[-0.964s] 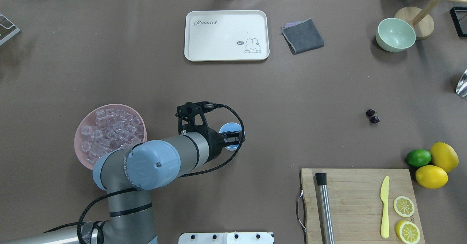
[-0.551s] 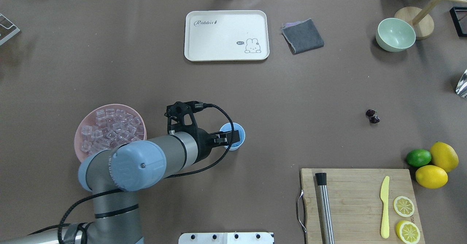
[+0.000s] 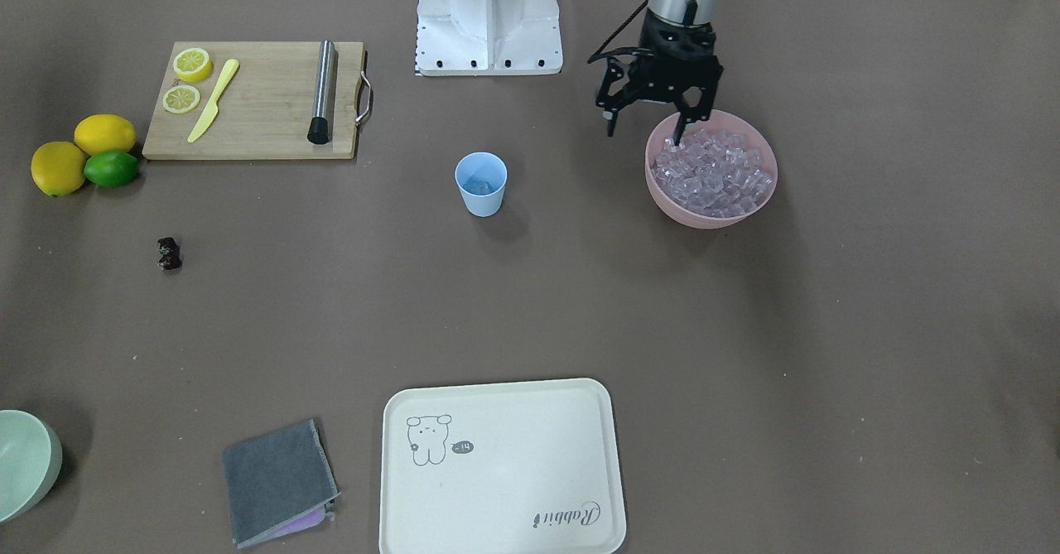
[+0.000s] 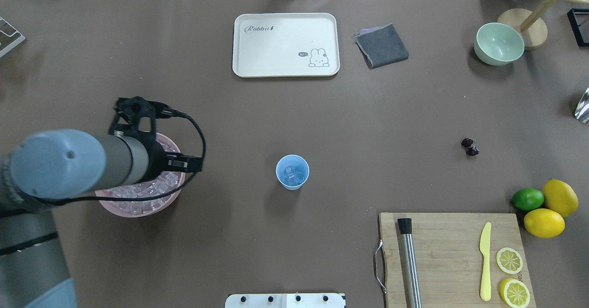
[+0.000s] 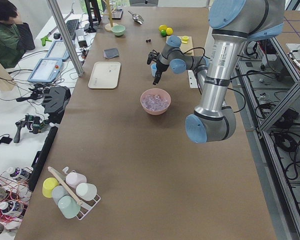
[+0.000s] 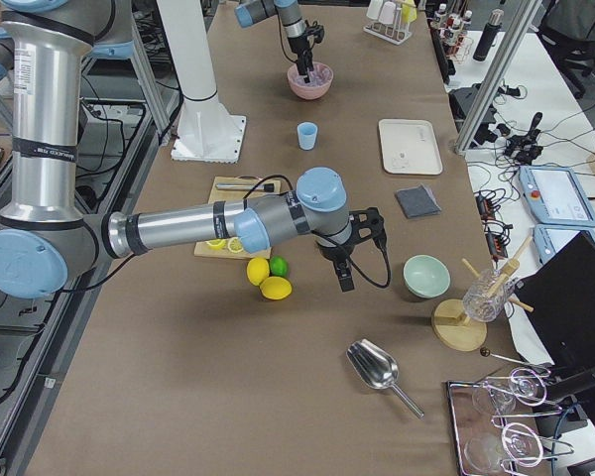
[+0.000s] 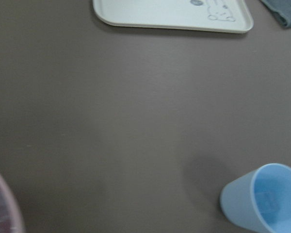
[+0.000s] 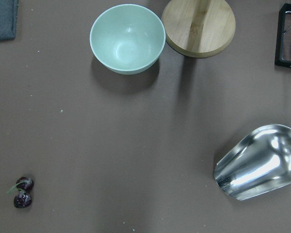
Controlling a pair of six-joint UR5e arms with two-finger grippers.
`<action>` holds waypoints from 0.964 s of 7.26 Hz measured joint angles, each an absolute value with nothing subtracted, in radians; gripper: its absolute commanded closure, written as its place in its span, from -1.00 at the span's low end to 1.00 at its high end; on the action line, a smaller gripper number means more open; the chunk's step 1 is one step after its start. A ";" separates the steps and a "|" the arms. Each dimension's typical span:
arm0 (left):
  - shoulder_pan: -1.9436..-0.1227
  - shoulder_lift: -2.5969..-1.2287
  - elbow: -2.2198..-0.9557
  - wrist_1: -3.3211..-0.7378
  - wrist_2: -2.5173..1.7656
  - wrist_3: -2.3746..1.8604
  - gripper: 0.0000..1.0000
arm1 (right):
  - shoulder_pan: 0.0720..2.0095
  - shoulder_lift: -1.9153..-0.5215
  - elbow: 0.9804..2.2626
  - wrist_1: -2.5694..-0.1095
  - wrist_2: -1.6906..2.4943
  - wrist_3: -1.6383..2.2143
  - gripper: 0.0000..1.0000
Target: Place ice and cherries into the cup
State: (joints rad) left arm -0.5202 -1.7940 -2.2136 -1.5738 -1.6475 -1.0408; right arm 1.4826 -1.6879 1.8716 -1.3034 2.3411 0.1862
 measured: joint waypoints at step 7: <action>-1.607 -1.364 -1.923 -1.475 -2.204 0.328 -0.96 | 1.362 -1.684 1.879 -1.154 2.325 0.423 -1.00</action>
State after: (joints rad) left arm -1.6072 -1.3641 -1.9233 -1.4755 -2.2043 0.3280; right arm 1.3615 -1.6841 1.8791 -1.1544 2.3249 0.4234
